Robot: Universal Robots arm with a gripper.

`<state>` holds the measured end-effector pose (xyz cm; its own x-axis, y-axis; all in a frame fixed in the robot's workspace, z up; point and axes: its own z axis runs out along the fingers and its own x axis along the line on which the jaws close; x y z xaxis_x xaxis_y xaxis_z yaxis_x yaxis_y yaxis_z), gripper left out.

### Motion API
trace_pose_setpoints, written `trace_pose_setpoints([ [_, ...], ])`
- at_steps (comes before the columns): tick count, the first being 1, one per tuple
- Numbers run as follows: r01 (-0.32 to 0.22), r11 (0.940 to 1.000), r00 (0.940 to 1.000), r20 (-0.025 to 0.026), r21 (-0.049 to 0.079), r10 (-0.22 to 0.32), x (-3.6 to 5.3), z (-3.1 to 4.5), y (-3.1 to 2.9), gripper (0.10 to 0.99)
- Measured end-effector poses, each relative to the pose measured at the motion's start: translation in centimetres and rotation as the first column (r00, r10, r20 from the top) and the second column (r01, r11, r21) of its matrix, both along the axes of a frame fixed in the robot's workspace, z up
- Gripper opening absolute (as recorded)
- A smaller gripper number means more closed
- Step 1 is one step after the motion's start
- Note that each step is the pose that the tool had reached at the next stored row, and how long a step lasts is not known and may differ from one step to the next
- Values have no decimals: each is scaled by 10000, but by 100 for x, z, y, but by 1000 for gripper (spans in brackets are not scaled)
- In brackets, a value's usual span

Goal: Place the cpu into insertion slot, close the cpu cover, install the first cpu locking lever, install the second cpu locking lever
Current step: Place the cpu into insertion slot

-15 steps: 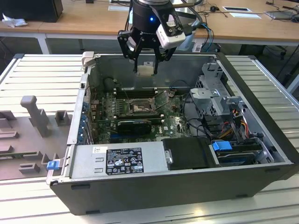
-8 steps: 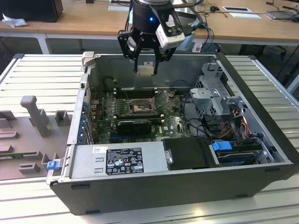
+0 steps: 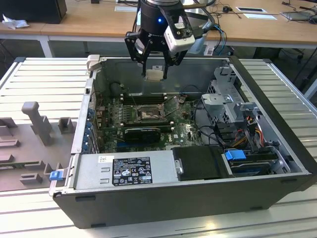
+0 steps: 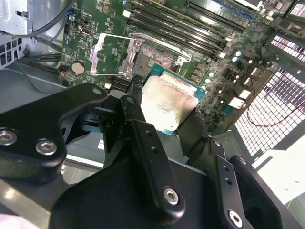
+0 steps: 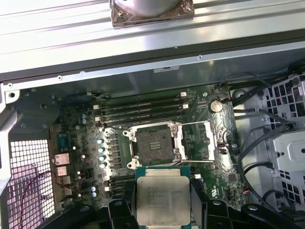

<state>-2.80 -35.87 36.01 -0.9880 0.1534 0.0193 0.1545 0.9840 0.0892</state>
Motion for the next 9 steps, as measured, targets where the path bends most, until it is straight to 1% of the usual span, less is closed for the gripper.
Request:
trace_pose_setpoints([
  [9,339,9994,9994,0,0,-339,0,-2,0,545],
])
